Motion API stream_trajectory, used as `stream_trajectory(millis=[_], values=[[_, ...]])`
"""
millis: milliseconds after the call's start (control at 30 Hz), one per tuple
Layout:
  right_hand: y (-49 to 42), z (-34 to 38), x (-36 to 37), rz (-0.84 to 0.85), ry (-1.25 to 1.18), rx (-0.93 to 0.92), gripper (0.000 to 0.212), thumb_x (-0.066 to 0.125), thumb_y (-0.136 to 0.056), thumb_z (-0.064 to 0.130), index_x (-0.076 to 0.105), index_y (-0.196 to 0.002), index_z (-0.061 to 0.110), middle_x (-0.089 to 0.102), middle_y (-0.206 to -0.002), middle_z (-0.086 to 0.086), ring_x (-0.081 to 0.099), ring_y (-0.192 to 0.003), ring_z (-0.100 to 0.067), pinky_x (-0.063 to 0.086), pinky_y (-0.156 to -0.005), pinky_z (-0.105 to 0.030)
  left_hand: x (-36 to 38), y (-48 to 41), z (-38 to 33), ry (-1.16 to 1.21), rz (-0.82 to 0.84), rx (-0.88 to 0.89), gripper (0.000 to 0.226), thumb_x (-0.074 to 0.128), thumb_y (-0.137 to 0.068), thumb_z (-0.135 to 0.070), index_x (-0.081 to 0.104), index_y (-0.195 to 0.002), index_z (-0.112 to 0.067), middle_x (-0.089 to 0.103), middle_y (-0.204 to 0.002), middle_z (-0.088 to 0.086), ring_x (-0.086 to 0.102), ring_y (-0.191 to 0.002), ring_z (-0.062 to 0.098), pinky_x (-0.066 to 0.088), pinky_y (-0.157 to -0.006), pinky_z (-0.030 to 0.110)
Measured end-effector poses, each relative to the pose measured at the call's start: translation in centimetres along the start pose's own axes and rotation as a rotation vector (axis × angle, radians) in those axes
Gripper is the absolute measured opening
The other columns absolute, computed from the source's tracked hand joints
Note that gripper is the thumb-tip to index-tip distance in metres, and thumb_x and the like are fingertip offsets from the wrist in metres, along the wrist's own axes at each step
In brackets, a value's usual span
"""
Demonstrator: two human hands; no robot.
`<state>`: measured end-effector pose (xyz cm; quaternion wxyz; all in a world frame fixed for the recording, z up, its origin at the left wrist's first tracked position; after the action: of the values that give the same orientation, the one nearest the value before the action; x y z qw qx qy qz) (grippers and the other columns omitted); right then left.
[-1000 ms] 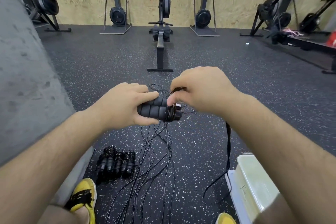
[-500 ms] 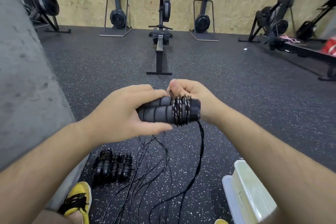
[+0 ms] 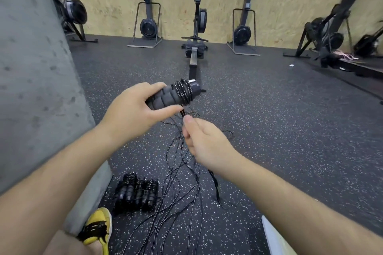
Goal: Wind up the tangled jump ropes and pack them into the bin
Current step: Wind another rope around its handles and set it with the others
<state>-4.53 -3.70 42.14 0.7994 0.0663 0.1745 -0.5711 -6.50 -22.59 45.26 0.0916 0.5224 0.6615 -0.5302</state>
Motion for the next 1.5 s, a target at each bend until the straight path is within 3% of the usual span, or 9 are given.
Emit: stream_trajectory(millis=[267,467,700,933,1033,1167,1267,1333,1500], values=[[1.5,1.9,-1.3,0.033,0.644,-0.181,0.037,0.032,-0.107,0.039,0.058,-0.091,0.018,0.060,-0.075,0.005,0.056,-0.074,-0.015,0.044,-0.070,-0.035,0.7,-0.6,2.3,-0.411,0.034,0.168,0.061,0.047,-0.075,-0.080,0.061,-0.101,-0.027,0.052,-0.081,-0.004,0.057,-0.079,0.025,0.049,-0.067,0.040],[2.4,2.9,-1.3,0.112,0.891,-0.294,0.031,0.033,-0.106,0.038,0.035,-0.078,0.024,0.043,-0.069,0.006,0.042,-0.063,-0.017,0.025,-0.061,-0.036,1.7,-0.3,2.2,-0.542,0.063,0.277,0.059,0.044,-0.079,-0.073,0.063,-0.100,-0.020,0.052,-0.079,0.000,0.056,-0.072,0.029,0.042,-0.060,0.035],[1.8,4.9,-5.1,0.004,1.231,-0.507,0.030,0.034,-0.104,0.047,0.056,-0.095,0.027,0.056,-0.088,0.010,0.056,-0.083,-0.017,0.044,-0.068,-0.034,2.9,0.3,1.2,-0.546,0.199,0.415,0.063,0.048,-0.080,-0.078,0.062,-0.105,-0.022,0.054,-0.082,-0.003,0.056,-0.074,0.026,0.040,-0.061,0.035],[-1.3,2.6,-9.3,-0.009,1.002,-0.538,0.030,0.063,-0.084,0.061,0.070,-0.090,0.032,0.054,-0.075,0.016,0.048,-0.075,-0.006,0.039,-0.065,-0.030,4.3,2.0,-1.9,-0.290,0.302,0.571,0.061,0.063,-0.082,-0.072,0.065,-0.110,-0.018,0.052,-0.084,-0.006,0.054,-0.075,0.020,0.045,-0.065,0.038],[-2.1,1.1,-10.6,-0.005,0.749,-0.422,0.021,0.064,-0.085,0.054,0.069,-0.085,0.034,0.064,-0.078,0.012,0.056,-0.076,-0.007,0.049,-0.071,-0.034,3.9,2.3,-3.5,-0.178,0.316,0.511,0.064,0.064,-0.080,-0.071,0.062,-0.118,-0.019,0.054,-0.090,-0.011,0.051,-0.082,0.010,0.049,-0.074,0.040],[-2.2,-0.6,-10.2,0.056,0.439,-0.291,0.009,0.061,-0.095,0.024,0.067,-0.088,0.025,0.066,-0.079,0.017,0.061,-0.075,0.000,0.050,-0.071,-0.025,2.8,2.9,-4.9,0.001,0.289,0.423,0.068,0.066,-0.081,-0.060,0.052,-0.135,-0.021,0.060,-0.112,-0.012,0.055,-0.101,0.005,0.042,-0.091,0.021],[-1.7,-1.2,-8.2,0.161,0.460,-0.211,0.017,0.056,-0.095,-0.001,0.065,-0.098,0.013,0.062,-0.090,0.010,0.059,-0.083,-0.004,0.051,-0.077,-0.020,2.5,2.6,-4.6,-0.052,0.254,0.421,0.068,0.061,-0.085,-0.060,0.047,-0.140,-0.021,0.056,-0.113,-0.015,0.053,-0.101,0.006,0.039,-0.089,0.021],[-1.3,-1.6,-6.2,0.153,0.530,-0.107,0.015,0.048,-0.101,0.008,0.063,-0.103,0.011,0.060,-0.093,0.003,0.054,-0.082,-0.012,0.049,-0.079,-0.026,2.5,1.8,-3.5,-0.123,0.218,0.395,0.068,0.061,-0.087,-0.060,0.048,-0.140,-0.020,0.058,-0.113,-0.010,0.054,-0.100,0.012,0.042,-0.088,0.028],[-0.7,-1.7,-2.4,0.122,0.471,-0.070,0.026,0.036,-0.107,0.024,0.062,-0.106,0.019,0.056,-0.076,0.006,0.050,-0.062,-0.007,0.037,-0.055,-0.023,2.7,0.6,-0.6,-0.306,0.155,0.374,0.077,0.053,-0.088,-0.064,0.048,-0.143,-0.011,0.061,-0.113,0.005,0.057,-0.101,0.027,0.049,-0.088,0.043]])
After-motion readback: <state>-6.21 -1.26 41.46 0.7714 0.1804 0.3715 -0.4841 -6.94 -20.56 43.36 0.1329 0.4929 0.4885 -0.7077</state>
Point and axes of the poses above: each hand's wrist, its own y-axis away from the middle knuckle, its own x-axis out of the palm, z = x × y, the point moved 1 cm from there along -y, towards the middle knuckle
